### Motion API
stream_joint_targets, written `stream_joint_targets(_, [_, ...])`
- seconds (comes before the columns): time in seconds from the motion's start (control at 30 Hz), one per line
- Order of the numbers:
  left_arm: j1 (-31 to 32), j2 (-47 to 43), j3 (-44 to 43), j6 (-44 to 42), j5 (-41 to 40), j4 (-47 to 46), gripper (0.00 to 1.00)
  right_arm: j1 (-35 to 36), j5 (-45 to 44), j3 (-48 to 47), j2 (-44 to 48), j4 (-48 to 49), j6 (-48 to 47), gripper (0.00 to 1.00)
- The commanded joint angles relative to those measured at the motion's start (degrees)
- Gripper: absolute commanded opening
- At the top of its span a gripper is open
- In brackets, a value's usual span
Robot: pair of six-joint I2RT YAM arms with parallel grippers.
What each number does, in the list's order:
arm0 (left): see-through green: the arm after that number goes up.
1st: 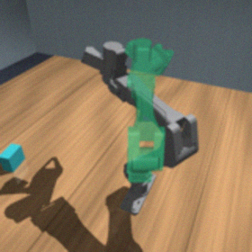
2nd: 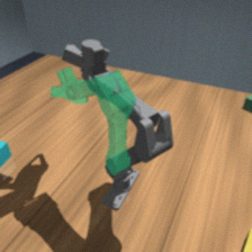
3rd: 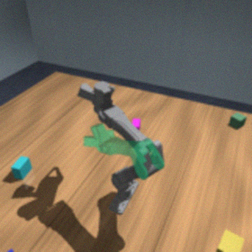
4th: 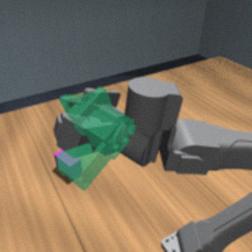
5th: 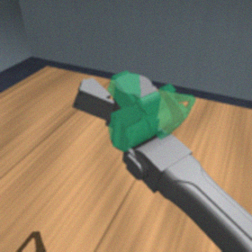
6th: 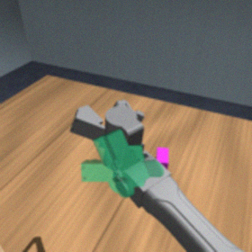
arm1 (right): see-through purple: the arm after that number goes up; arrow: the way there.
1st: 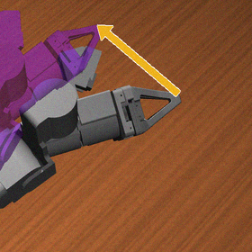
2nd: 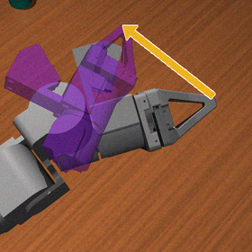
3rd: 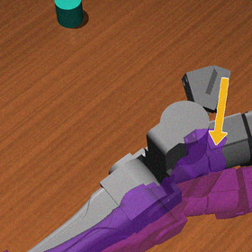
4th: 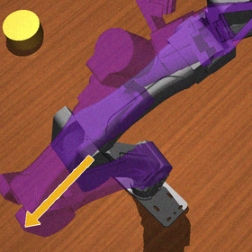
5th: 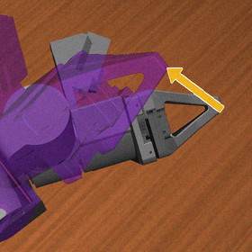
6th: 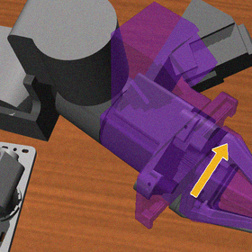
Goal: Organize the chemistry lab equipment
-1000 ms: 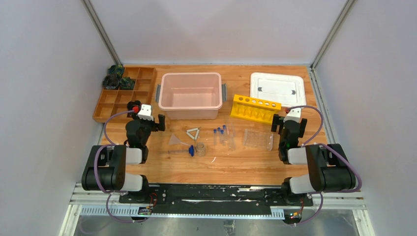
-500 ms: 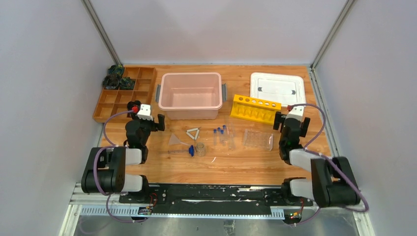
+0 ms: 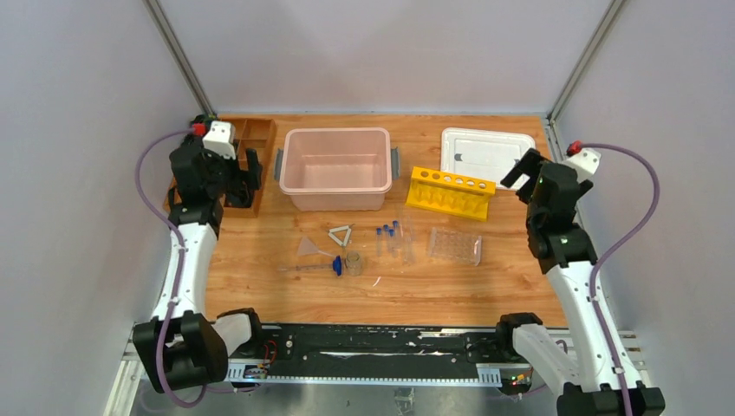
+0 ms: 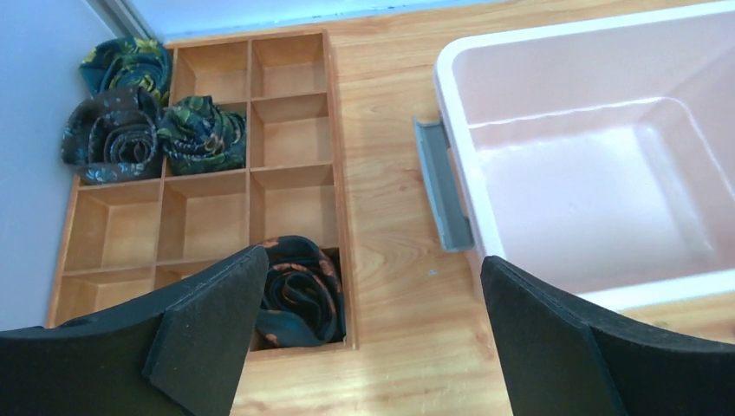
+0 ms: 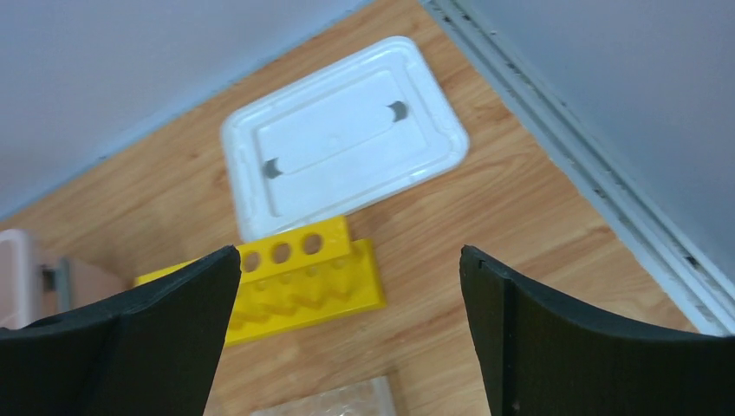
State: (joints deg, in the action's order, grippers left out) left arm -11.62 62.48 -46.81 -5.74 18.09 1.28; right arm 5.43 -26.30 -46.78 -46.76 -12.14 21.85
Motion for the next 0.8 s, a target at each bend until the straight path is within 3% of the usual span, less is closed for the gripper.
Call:
stream_joint_targets(0.0, [-1.2, -0.3, -11.5, -4.2, 4.7, 27.4, 1.0, -1.2, 16.4, -11.5, -1.4, -15.7, 8.5, 1.0])
stream_joint_targets(0.03, [-1.6, 0.1, -13.7, -3.9, 5.5, 29.9, 1.0, -1.4, 21.6, -12.1, -1.2, -15.2, 5.8, 1.0])
stream_joint_targets(0.17, [-2.5, 2.2, -20.5, -1.7, 8.3, 38.1, 1.0, -1.4, 23.1, -7.1, 0.4, -11.6, 5.5, 0.99])
stream_joint_targets(0.3, [-2.4, 2.6, -24.2, 0.5, 8.9, 42.3, 1.0, 3.7, 18.1, -11.4, -7.7, -21.8, 6.4, 0.96])
stream_joint_targets(0.43, [-2.4, 1.3, -25.0, 1.1, 7.5, 43.0, 1.0, 10.0, 20.4, -14.6, -15.2, -25.3, 4.6, 0.92])
stream_joint_targets(0.6, [-2.4, 0.2, -25.0, -0.4, 4.6, 46.0, 1.0, 18.0, 22.7, -13.6, -20.1, -19.1, 3.9, 0.73])
stream_joint_targets(0.77, [-2.4, -1.1, -23.5, -1.0, 3.3, 47.0, 1.0, 26.2, 18.4, -15.3, -28.4, -14.1, 5.1, 0.55])
